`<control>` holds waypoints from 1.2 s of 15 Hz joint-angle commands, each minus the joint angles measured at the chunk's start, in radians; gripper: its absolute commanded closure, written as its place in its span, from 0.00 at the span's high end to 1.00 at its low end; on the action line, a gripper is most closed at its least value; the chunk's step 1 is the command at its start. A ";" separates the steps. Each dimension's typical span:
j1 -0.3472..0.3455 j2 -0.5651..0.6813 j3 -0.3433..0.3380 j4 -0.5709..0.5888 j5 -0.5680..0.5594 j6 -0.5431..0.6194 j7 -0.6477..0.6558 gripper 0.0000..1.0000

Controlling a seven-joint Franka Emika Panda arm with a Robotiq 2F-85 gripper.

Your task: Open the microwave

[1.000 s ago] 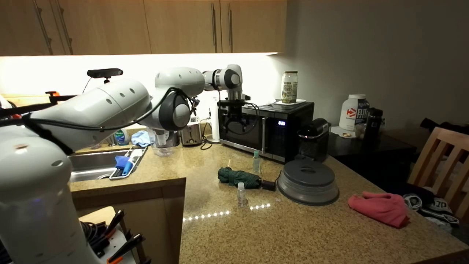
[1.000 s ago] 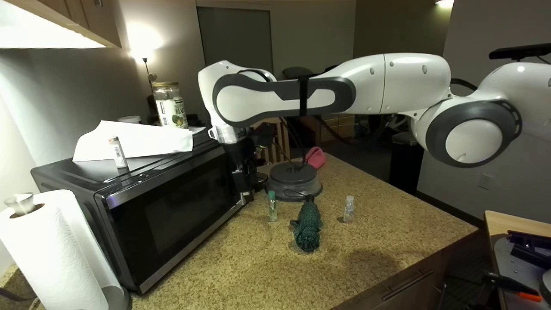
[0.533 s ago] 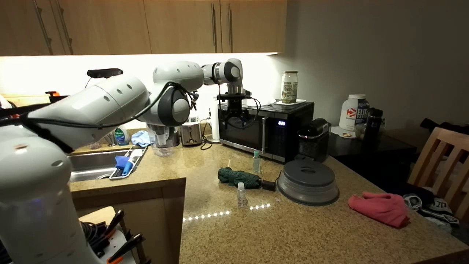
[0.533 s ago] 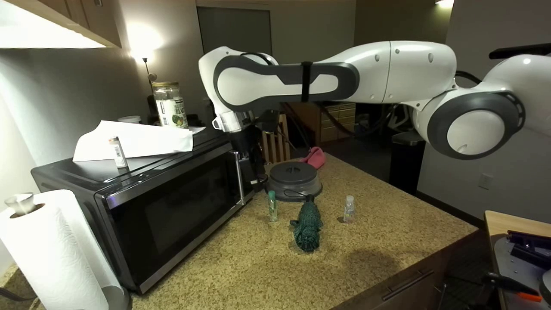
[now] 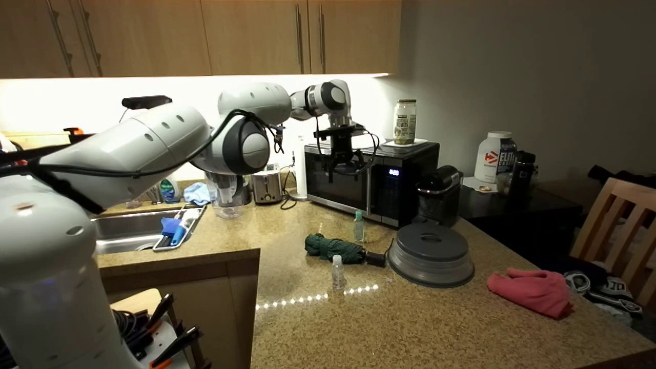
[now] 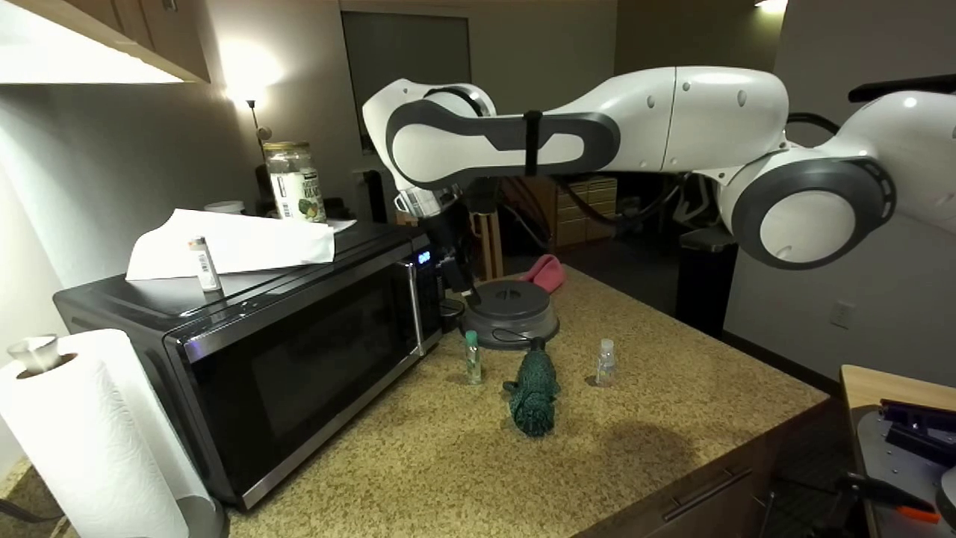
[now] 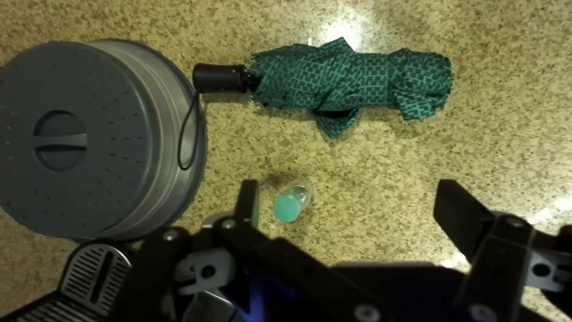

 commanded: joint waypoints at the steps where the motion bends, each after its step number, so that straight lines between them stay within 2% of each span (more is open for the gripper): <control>1: -0.028 -0.012 -0.008 -0.017 -0.019 0.069 -0.019 1.00; 7: -0.044 0.020 0.019 -0.020 0.004 0.324 -0.062 1.00; 10: -0.043 0.040 0.039 -0.029 0.011 0.412 -0.114 1.00; 12: -0.047 0.045 0.048 -0.036 0.013 0.433 -0.149 1.00; 13: -0.050 0.035 0.061 -0.048 0.024 0.396 -0.172 1.00; 14: -0.039 0.061 0.040 -0.007 0.003 0.401 -0.111 1.00; 15: -0.038 0.044 0.041 -0.041 0.009 0.411 -0.122 1.00; 18: -0.038 0.044 0.046 -0.042 0.010 0.411 -0.130 1.00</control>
